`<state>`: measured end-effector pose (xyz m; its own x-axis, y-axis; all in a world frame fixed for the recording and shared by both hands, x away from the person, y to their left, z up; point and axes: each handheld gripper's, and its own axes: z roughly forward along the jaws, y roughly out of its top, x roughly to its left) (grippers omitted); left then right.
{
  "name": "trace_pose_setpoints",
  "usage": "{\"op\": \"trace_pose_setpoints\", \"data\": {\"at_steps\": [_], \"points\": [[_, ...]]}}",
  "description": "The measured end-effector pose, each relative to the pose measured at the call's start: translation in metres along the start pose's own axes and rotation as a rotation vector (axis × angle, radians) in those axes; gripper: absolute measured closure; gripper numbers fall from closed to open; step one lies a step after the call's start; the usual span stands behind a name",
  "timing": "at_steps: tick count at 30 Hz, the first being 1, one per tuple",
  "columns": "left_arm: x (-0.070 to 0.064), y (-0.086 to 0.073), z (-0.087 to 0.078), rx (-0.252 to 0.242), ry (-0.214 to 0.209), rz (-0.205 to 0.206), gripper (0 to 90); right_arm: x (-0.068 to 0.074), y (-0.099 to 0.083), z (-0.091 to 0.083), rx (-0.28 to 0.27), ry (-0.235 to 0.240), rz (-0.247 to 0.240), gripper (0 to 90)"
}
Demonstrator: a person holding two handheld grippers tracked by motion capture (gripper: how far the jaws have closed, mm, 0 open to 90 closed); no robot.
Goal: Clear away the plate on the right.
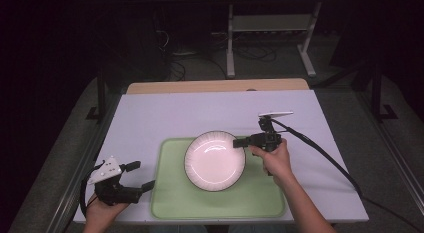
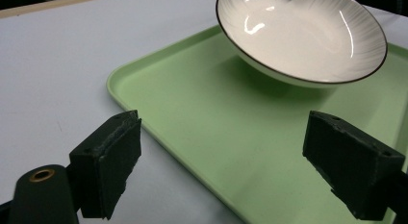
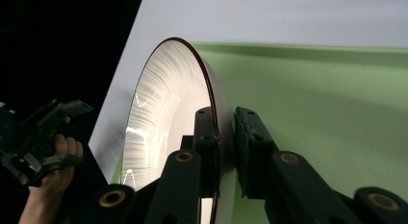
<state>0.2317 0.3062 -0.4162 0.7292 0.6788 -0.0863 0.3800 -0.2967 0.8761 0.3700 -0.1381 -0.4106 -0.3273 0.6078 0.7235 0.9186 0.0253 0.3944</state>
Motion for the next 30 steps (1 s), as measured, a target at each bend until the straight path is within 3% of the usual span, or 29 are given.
{"op": "trace_pose_setpoints", "data": {"at_steps": [12,30], "points": [[0.000,0.000,0.000,-0.002,0.001,-0.004,13.3,-0.012,-0.010,0.014,0.021,-0.028,0.018,80.1],[0.000,0.000,0.000,-0.003,0.003,-0.003,13.3,-0.015,-0.021,0.015,0.030,-0.118,-0.039,82.4]]}}
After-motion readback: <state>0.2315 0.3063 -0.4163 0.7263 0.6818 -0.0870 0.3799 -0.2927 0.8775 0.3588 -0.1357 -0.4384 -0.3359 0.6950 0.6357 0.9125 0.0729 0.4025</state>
